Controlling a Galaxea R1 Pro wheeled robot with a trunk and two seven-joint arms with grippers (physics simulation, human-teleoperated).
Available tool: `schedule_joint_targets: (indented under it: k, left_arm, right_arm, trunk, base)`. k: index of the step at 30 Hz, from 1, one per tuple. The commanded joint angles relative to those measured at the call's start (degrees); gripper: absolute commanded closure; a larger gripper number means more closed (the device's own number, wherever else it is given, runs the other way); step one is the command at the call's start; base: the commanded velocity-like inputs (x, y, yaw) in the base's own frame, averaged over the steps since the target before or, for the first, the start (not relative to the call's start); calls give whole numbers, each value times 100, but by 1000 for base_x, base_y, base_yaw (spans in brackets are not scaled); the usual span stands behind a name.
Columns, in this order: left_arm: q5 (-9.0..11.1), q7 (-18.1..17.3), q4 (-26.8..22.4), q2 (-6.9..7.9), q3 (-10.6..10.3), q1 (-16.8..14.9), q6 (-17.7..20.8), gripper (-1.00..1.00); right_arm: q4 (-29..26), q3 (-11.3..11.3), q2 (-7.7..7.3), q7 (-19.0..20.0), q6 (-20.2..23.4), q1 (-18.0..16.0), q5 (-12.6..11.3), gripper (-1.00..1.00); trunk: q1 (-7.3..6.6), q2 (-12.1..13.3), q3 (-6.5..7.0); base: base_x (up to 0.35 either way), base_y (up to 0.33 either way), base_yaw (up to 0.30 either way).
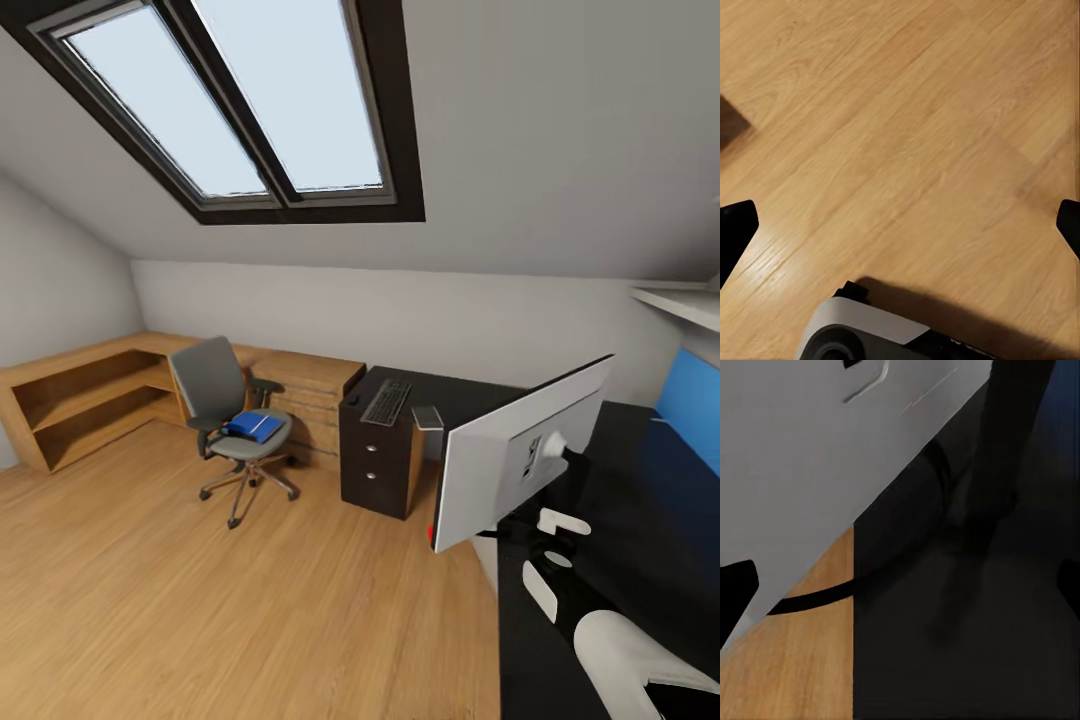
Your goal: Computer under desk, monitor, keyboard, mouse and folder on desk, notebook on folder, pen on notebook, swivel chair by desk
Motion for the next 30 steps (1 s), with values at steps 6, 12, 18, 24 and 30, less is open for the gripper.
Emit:
schedule_joint_targets:
  k: [6, 12, 18, 24, 30]
  left_arm:
    - [58, 36, -9, 10, -48, -2, -35, -100]
    - [58, 36, -8, 10, -48, -2, -35, -100]
    - [50, 36, -12, 14, -48, -2, -35, -100]
    - [43, 36, -39, 18, -48, -2, -41, -100]
    - [43, 66, -525, 27, -3, -2, -127, -100]
  right_arm:
    - [15, 2, 1, 4, -34, -3, -60, -100]
    - [23, 2, 1, 4, -35, -3, -62, -100]
    - [24, 2, 1, 4, -31, -3, -55, -100]
    - [24, 2, 1, 4, -32, -3, -54, -100]
    - [24, 2, -7, 4, -36, -3, -52, -100]
  trunk:
    - [2, -4, -2]
    - [2, -4, -2]
    - [2, -4, -2]
    - [2, -4, -2]
    - [2, -4, -2]
  base:
    - [0, 0, -262]
    - [0, 0, -264]
    - [0, 0, -265]
    - [0, 0, -251]
    - [0, 0, -64]
